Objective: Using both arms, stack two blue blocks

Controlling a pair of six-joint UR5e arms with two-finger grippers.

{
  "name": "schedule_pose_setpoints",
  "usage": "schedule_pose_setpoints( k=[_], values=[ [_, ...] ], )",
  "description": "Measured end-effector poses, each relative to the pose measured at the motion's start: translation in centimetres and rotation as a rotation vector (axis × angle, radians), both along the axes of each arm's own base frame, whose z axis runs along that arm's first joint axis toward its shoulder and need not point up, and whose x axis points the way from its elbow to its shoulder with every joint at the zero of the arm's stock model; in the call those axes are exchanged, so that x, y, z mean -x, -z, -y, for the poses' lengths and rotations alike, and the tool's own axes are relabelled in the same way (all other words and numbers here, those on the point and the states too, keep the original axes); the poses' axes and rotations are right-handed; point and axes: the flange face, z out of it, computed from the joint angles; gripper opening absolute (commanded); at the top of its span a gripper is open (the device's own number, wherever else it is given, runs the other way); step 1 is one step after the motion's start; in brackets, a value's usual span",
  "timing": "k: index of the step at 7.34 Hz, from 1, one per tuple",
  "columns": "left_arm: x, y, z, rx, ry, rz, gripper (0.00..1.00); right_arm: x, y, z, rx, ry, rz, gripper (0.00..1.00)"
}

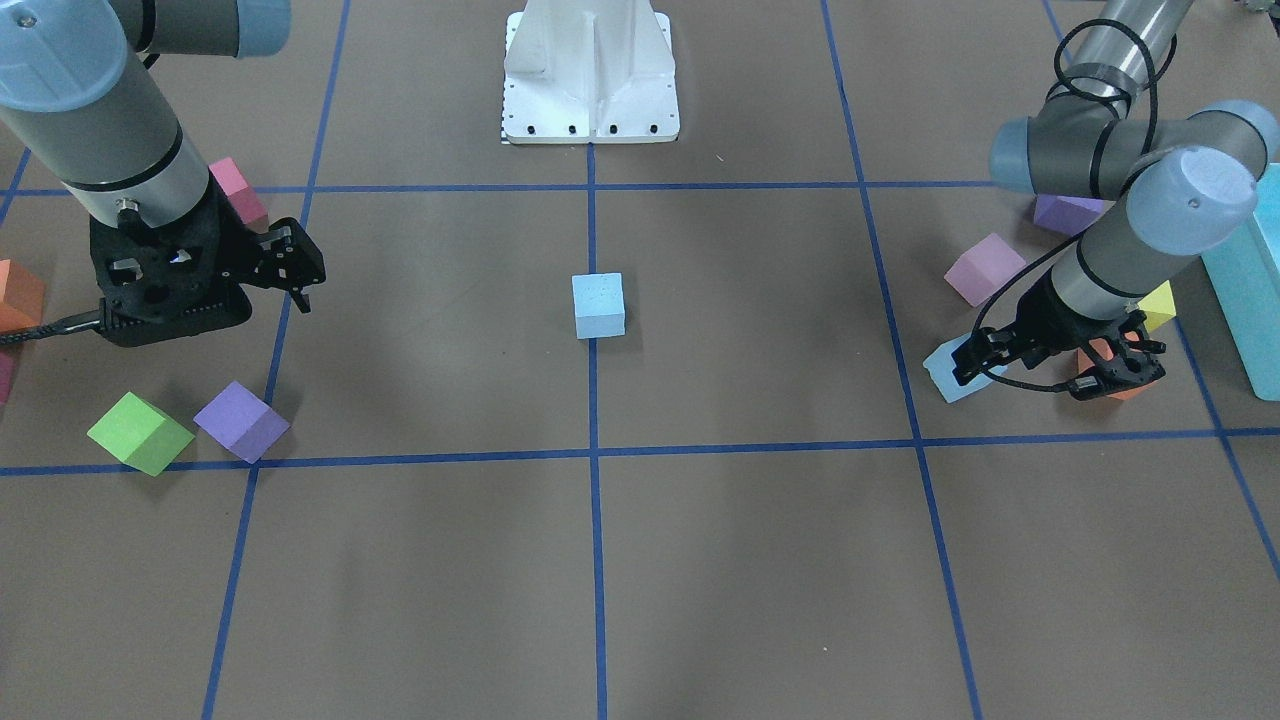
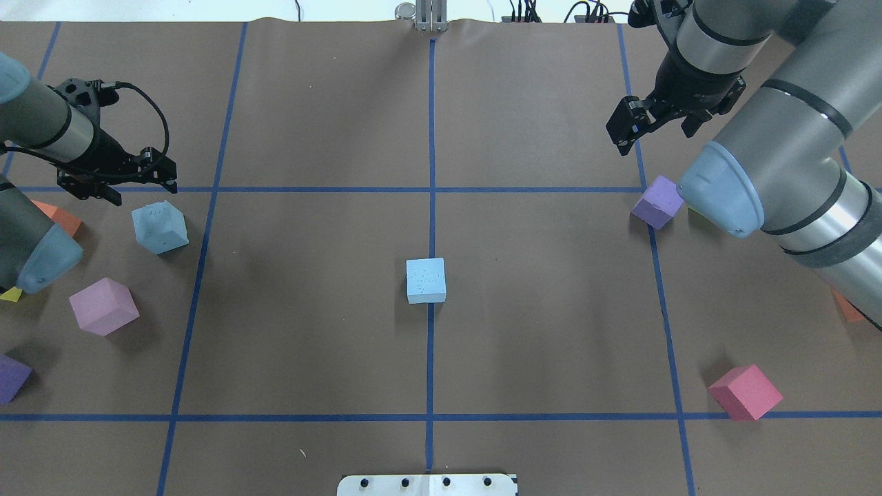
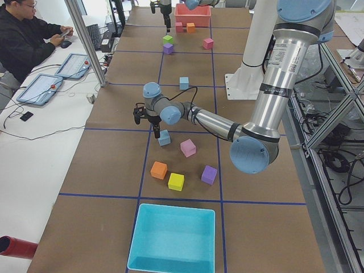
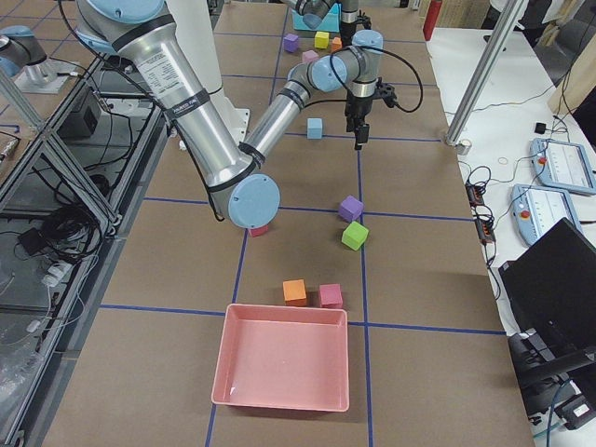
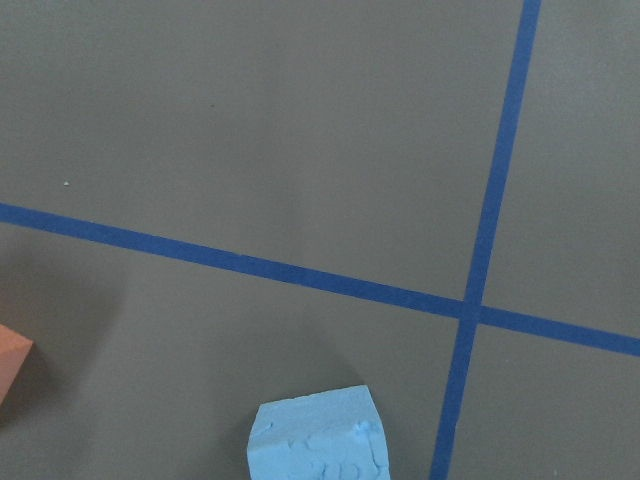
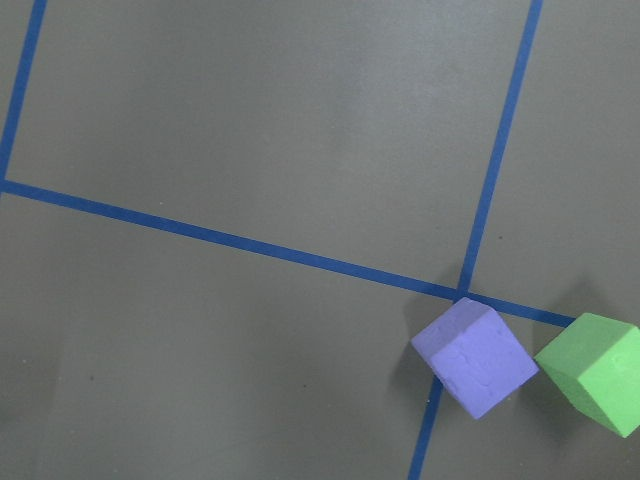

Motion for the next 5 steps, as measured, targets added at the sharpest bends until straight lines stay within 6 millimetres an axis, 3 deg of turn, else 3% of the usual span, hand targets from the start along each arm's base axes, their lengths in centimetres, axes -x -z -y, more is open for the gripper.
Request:
schedule_pose_setpoints(
  k=[5],
  values=[
    [-1.05, -1.09, -0.39, 0.054, 0.020, 0.007, 1.00, 0.19, 0.07, 0.00, -0.003, 0.002, -0.002, 1.00]
  ],
)
